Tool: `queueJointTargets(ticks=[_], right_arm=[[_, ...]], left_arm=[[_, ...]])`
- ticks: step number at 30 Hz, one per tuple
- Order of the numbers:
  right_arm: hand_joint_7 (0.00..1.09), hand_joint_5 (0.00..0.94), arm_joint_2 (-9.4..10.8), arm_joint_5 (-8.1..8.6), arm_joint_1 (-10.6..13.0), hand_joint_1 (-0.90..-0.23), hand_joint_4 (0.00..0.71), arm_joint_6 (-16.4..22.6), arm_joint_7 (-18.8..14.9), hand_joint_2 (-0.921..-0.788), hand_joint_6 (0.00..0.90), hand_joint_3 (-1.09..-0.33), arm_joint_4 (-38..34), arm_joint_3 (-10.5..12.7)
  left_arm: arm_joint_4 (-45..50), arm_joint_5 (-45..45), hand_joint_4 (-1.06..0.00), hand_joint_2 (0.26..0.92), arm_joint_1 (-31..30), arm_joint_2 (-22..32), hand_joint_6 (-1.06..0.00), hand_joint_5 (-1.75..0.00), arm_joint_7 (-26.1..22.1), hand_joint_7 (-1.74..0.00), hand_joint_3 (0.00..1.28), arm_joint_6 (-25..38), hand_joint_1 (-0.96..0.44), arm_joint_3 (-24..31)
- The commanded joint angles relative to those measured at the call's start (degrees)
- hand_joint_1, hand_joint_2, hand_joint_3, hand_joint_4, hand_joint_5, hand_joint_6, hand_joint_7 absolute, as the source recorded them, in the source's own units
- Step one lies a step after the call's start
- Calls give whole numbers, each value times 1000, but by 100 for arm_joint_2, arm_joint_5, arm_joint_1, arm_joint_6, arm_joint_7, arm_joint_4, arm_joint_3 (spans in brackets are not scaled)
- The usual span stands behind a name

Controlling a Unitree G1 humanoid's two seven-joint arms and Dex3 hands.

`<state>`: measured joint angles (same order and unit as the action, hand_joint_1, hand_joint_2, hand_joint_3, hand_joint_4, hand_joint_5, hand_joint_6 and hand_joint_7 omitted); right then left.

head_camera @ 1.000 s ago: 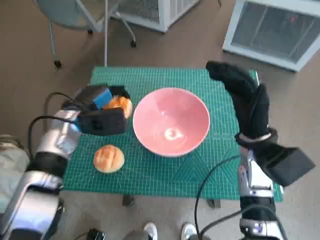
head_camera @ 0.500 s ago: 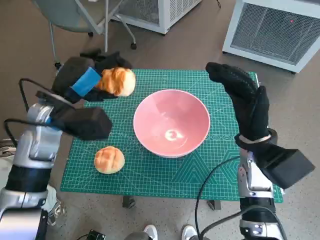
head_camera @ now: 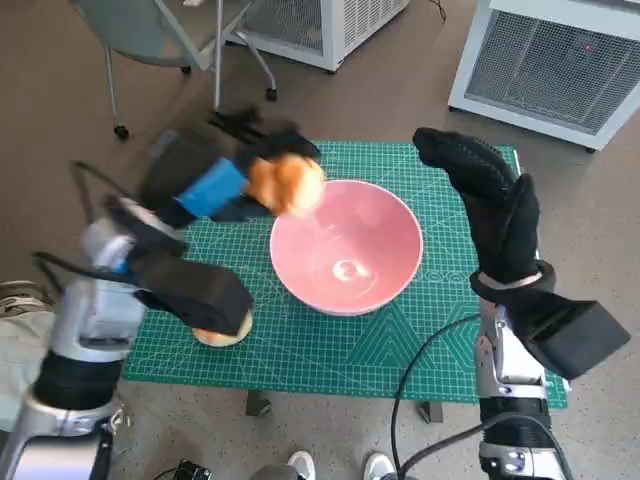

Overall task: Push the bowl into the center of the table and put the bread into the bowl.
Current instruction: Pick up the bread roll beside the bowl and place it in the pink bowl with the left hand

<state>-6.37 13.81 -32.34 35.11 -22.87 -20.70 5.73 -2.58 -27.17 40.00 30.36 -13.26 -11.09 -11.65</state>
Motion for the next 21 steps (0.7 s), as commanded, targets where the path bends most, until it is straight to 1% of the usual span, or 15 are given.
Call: queueJointTargets(ticks=[1, 9, 13, 21], right_arm=[[527, 13, 13, 47, 176, -700, 174, -10, -35, -921, -1, -737, -59, 6], [534, 13, 18, 51, 235, -699, 179, -1, -21, -921, -1, -746, -10, 8], [535, 12, 13, 66, 276, -700, 179, -23, -15, -921, -1, -747, 55, 12], [536, 10, 5, 82, 362, -702, 179, -55, 17, -921, -1, -748, 176, 15]], left_arm=[[-130, -221, -747, 919, 212, -312, -637, -1162, -115, -1092, 45, 0, 1, -357], [-876, -542, -750, 920, 441, -701, -587, -1106, -49, -1194, 60, -187, 2, -784], [-1297, -686, -750, 920, 544, -852, -587, -1112, -17, -1190, 61, -249, 1, -963], [-2014, -764, -732, 920, 660, -1011, -593, -1153, 47, -1165, 66, -465, 2, -1112]])
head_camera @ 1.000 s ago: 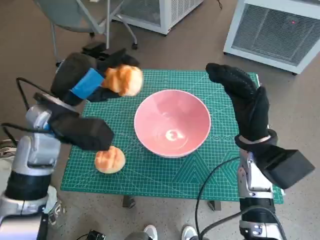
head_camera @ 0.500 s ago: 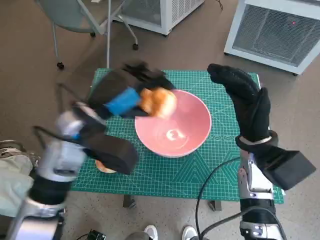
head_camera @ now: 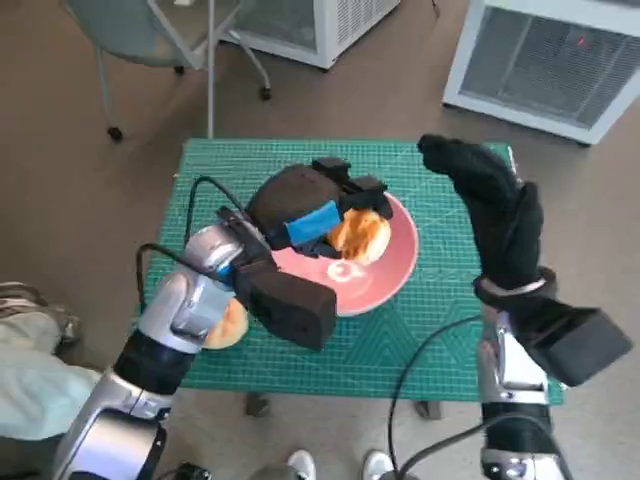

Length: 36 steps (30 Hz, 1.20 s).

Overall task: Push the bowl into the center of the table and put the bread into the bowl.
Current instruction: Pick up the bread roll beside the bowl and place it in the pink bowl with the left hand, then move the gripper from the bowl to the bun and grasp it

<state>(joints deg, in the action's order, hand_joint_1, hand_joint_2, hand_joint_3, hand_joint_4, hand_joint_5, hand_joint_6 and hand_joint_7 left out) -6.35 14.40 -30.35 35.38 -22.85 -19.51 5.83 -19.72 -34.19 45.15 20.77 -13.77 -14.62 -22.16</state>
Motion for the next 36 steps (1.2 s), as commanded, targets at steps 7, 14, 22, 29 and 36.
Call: queueJointTargets(ticks=[7, 14, 22, 29, 36], right_arm=[[539, 9, 19, -27, 199, -709, 180, -68, 64, -921, -1, -747, 85, 2], [540, 7, 34, -86, 219, -711, 177, -52, 120, -921, -1, -746, 93, -16], [540, 6, 41, -118, 217, -710, 177, -67, 156, -921, -1, -746, 92, -34], [540, 6, 51, -114, 218, -716, 178, -96, 155, -921, -1, -744, 109, -56], [540, 5, 70, -128, 246, -715, 179, -96, 159, -921, -1, -743, 135, -78]], left_arm=[[-273, 130, -428, 866, 39, -97, -395, -651, -256, -791, 163, 109, -1, -7], [153, 282, -192, 827, -59, 113, -327, -45, -846, -86, 30, 433, -160, 103], [1141, 609, -74, 802, -350, 481, -263, -2, -1445, -4, 4, 785, -254, 453], [1963, 1161, -52, 798, -603, 882, -233, 0, -1952, 0, 1, 1137, -271, 1001], [2471, 1914, -48, 795, -906, 1341, -216, 0, -2337, 0, 0, 1221, -272, 1672]])
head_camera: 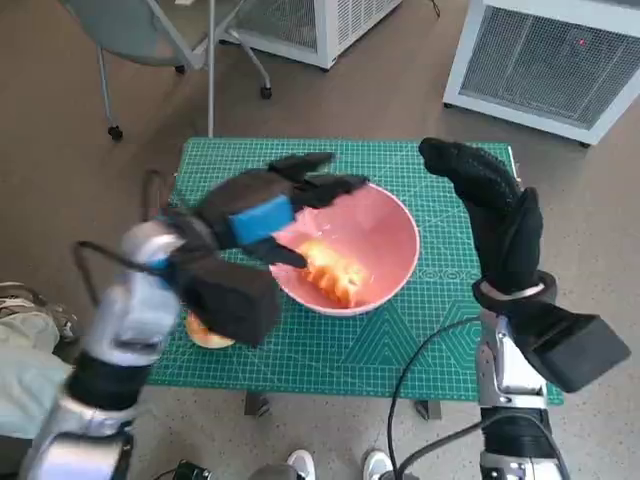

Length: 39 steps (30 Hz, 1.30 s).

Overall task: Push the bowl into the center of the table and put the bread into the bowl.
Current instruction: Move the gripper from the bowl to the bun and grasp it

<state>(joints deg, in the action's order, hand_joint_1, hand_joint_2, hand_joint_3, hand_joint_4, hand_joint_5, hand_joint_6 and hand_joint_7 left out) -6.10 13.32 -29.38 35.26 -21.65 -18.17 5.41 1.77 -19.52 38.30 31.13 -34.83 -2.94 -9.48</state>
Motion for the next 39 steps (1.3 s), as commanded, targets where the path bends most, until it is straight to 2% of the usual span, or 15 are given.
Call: queueJointTargets(ticks=[1, 9, 17, 29, 39], right_arm=[[540, 5, 50, -19, 151, -714, 179, -85, 37, -921, -1, -743, 3, -41], [540, 5, 69, 15, 155, -709, 179, -95, 5, -921, -1, -743, -15, -79], [539, 5, 87, 44, 112, -701, 182, -130, -21, -921, -1, -743, -68, -104], [539, 6, 121, 115, 9, -697, 186, -137, -120, -921, -1, -741, -236, -135], [543, 4, 100, 196, -78, -695, 184, -163, -260, -921, -1, -741, -336, -129]], left_arm=[[377, 578, -48, 793, -298, 391, -216, -1, -285, 0, 0, 38, -271, 530], [589, 1182, -50, 778, -878, 1000, -218, -1, -583, -2, 0, 57, -247, 1201], [802, 1222, -51, 772, -1429, 1515, -219, -1, -803, -2, 0, 224, -254, 1461], [710, 1209, -57, 761, -2159, 1743, -228, -1, -1037, -5, 0, 158, -197, 1313], [522, 870, -50, 767, -2485, 1652, -225, 0, -1066, -1, 3, 369, -180, 830]])
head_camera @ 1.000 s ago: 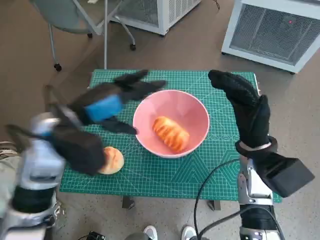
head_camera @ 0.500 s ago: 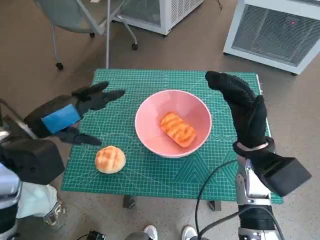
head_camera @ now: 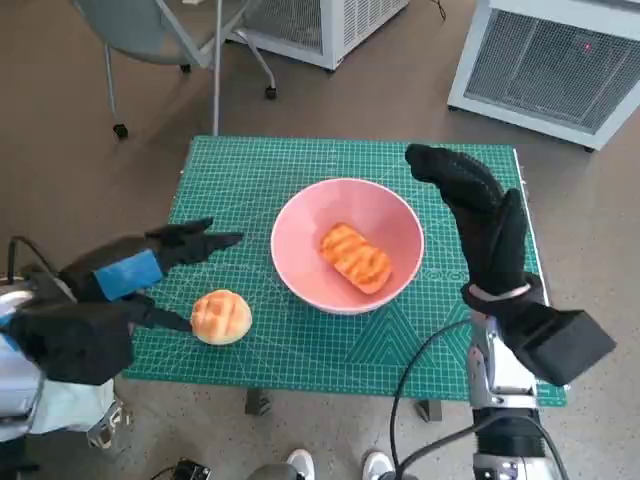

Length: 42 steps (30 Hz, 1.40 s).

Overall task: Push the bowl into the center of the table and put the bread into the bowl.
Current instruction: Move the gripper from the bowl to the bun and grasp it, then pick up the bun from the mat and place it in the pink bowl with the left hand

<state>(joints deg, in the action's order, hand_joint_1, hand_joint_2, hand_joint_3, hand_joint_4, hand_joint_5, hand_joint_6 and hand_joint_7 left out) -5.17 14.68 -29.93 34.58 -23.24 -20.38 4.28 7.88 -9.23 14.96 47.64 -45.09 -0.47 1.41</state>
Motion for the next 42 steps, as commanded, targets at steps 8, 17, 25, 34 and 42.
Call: queueJointTargets(ticks=[8, 17, 25, 34, 42], right_arm=[[544, 1, -23, 93, -71, -695, 180, -110, -186, -921, -1, -741, -189, -9], [545, 1, -49, 76, -90, -694, 180, -99, -223, -921, -1, -747, -204, -1], [545, 1, -50, 87, -79, -693, 179, -135, -235, -921, -1, -750, -147, -17], [544, 0, -76, 142, -35, -693, 179, -195, -265, -921, -1, -751, -70, 17], [544, 0, -50, 142, -37, -693, 179, -178, -255, -921, -1, -751, -110, 29]], left_arm=[[-380, -548, -69, 777, -121, -139, -247, -7, 115, -10, 6, 236, -183, -717], [-848, -1295, -200, 788, -8, -437, -350, -31, 784, -38, 7, 64, -139, -1175], [-1265, -2354, -558, 859, 186, -582, -590, -479, 1547, -496, 43, 128, -1, -1589], [-1029, -2055, -706, 915, 256, -373, -604, -1100, 1718, -1187, 72, -244, 2, -1062], [-683, -1370, -659, 920, 423, -314, -553, -1134, 1719, -1305, 114, -514, 2, -346]])
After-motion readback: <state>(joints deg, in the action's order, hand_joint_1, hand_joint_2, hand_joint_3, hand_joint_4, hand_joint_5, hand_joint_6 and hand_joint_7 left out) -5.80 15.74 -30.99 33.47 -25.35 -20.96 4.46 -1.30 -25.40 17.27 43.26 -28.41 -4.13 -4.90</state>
